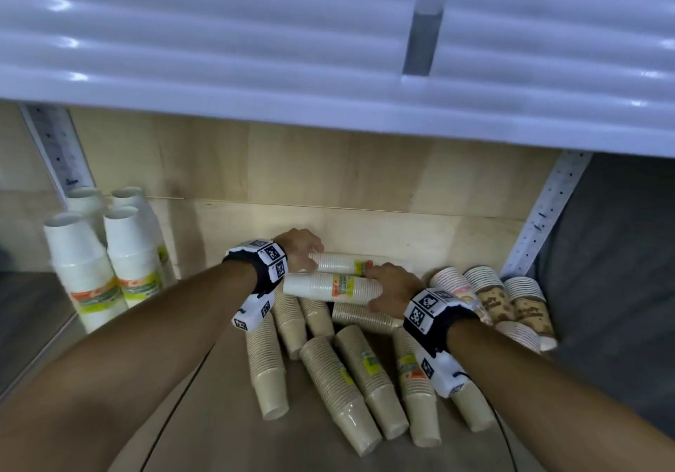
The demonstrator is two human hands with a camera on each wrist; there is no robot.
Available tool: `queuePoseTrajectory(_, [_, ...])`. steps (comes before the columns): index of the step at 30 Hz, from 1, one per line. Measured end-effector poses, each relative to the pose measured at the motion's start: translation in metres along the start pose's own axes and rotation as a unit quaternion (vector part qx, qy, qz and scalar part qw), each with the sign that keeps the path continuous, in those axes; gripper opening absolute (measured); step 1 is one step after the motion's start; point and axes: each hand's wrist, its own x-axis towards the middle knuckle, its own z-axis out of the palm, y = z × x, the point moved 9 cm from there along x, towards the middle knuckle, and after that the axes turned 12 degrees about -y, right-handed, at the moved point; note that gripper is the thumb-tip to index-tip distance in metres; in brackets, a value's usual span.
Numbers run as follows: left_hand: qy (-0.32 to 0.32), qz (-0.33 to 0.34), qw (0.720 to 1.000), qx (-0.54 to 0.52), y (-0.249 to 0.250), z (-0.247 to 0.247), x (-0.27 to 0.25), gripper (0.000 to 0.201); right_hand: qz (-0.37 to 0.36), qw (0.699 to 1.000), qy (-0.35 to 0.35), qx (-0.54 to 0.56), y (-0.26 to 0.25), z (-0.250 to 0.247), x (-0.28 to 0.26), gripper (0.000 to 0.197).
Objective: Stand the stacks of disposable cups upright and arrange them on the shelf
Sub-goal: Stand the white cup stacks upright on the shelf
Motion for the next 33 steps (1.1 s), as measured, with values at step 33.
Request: queuePoseTrajectory(33, [0.019,-0.024,0.998,0.057,-0.017,-0.035,-0.062,0.072,0.04,0.998,-0.025,0.039,0.016,-0.021,-0.031,0.068])
